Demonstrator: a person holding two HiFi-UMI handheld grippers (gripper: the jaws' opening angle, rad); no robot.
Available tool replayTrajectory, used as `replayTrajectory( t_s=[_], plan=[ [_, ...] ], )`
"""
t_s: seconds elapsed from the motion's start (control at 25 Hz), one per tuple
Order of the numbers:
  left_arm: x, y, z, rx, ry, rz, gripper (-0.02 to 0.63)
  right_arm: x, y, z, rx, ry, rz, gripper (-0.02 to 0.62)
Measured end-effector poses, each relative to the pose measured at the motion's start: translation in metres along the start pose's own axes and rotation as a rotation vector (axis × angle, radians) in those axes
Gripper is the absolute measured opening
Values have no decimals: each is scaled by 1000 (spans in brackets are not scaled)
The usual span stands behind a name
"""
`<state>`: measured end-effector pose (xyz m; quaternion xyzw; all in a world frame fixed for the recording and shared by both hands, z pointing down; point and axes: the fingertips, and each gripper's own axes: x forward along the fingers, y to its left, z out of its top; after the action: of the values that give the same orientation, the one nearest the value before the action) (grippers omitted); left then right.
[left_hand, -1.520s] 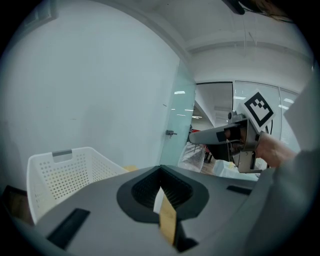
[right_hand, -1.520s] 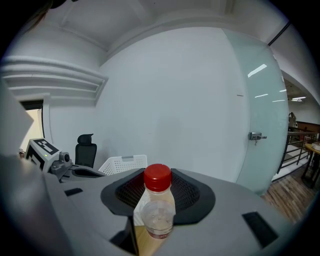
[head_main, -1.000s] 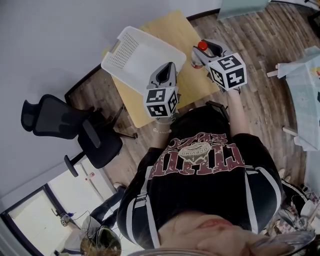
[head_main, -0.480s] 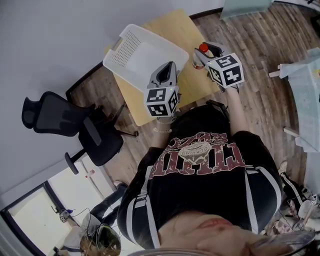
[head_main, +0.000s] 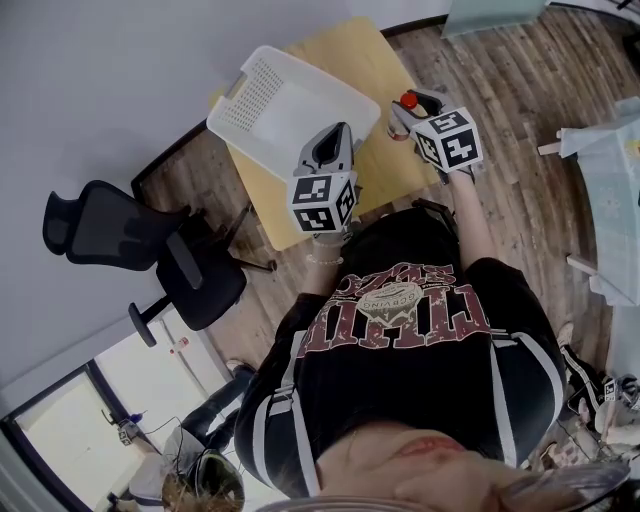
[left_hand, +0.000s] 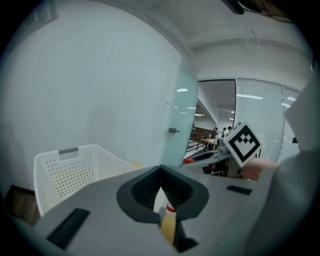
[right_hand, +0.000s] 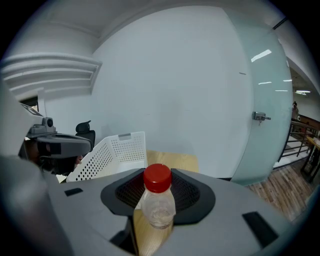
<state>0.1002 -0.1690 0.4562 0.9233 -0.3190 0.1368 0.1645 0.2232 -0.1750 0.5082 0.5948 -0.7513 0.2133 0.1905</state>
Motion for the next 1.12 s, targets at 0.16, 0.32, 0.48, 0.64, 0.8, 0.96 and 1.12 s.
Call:
replayTrajectory(
  t_s=[0.16, 0.32, 0.48, 0.64, 0.8, 0.96, 1.12],
  plan=[
    [-1, 4, -3, -6, 4, 7, 48, 7, -1, -9, -1, 23, 1, 167],
    [-1, 6, -3, -4, 5, 13, 48, 12, -2, -19, -2, 46, 5, 167],
    [-3, 9, -2, -4, 5, 19, 48, 18, -2, -25, -2, 64, 9, 167],
    [-3, 12, -2, -5, 5, 29, 48, 23, -1, -31, -7, 81, 13, 167],
    [-3, 15, -4, -9, 7, 34, 48, 27, -2, -36, -4, 87, 13, 167],
    [-1, 18, -5, -14, 9, 36, 48, 32, -3, -39, -6, 98, 15, 167],
    [-1, 22, -6, -20, 8, 46, 48, 36, -3, -45, -4, 100, 21, 167]
  ],
)
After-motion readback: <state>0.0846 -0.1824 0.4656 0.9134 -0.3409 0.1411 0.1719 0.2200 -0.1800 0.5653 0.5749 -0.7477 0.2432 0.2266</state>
